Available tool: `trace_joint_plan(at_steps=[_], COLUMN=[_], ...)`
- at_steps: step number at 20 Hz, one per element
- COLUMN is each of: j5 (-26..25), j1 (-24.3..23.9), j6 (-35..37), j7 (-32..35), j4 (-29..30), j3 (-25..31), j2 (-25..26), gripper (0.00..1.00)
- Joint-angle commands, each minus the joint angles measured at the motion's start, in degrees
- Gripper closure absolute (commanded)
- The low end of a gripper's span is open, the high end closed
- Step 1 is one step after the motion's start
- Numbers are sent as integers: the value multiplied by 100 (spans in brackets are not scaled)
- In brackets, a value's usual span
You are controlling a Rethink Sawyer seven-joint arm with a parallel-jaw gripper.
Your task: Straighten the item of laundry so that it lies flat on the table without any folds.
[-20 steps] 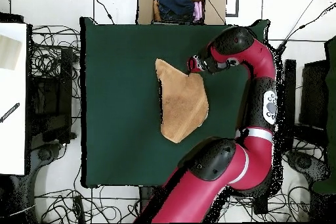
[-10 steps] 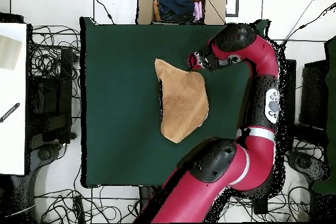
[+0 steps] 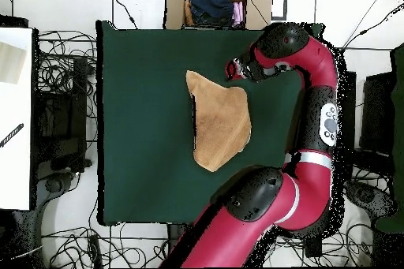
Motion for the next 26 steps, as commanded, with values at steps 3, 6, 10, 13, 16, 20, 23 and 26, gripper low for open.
trace_joint_plan(at_steps=[3,6,10,13,16,20,23,26], j5=[-554,-624,-654,-564,-454,-366,-376,-452], j1=[370,405,398,347,275,150,108,158], j6=[-323,-201,-300,-598,-948,-1076,-1125,-1139], j7=[-1211,-1171,-1197,-1143,-1007,-944,-985,-1095], j4=[25,-88,-96,94,521,915,993,778], j3=[74,96,126,127,28,-36,-27,39], j2=[-157,-157,-165,-194,-324,-445,-462,-375], gripper=[100,100,100,100,100,100,100,100])
